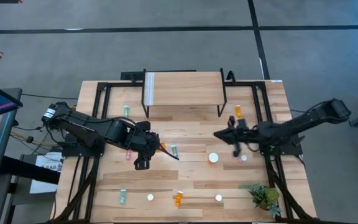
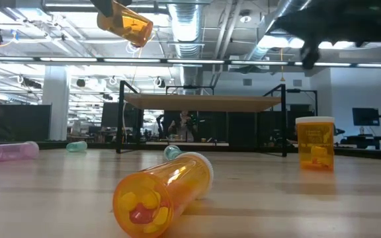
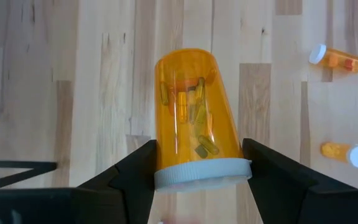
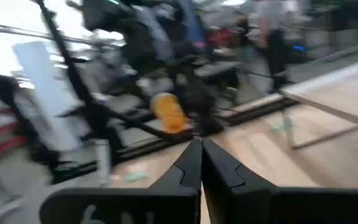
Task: Pick and place medicine bottles onto shelf by color
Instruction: Put the left large orange pill bottle on the shelf
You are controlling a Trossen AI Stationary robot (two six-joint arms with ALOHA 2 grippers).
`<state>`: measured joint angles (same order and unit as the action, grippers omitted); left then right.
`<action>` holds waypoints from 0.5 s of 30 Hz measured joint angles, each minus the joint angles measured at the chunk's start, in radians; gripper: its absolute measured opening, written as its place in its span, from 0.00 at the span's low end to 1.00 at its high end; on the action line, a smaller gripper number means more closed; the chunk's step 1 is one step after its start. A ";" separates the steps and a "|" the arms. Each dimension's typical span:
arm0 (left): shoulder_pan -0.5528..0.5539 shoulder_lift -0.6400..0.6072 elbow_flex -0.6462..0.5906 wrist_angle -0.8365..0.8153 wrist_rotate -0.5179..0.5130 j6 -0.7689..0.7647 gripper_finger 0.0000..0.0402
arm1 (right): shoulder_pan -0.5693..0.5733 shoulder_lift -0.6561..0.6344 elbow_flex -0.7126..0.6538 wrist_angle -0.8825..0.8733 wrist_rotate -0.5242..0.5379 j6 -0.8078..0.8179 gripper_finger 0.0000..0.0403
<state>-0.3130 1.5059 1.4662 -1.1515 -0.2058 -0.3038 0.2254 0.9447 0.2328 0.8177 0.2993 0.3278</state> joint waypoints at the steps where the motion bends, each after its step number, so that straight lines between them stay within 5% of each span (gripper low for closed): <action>1: -0.001 0.000 0.000 0.000 0.000 -0.001 0.51 | -0.005 0.059 0.034 0.003 0.032 -0.006 0.07; 9: -0.002 0.000 0.000 -0.003 0.000 -0.005 0.51 | -0.015 0.427 0.332 0.002 0.044 -0.127 0.17; 15: -0.002 0.000 0.000 -0.005 0.000 -0.014 0.51 | 0.023 0.607 0.514 -0.001 -0.014 -0.229 0.36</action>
<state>-0.3153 1.5059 1.4662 -1.1568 -0.2058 -0.3183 0.2482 1.5520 0.7467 0.8168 0.2856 0.0988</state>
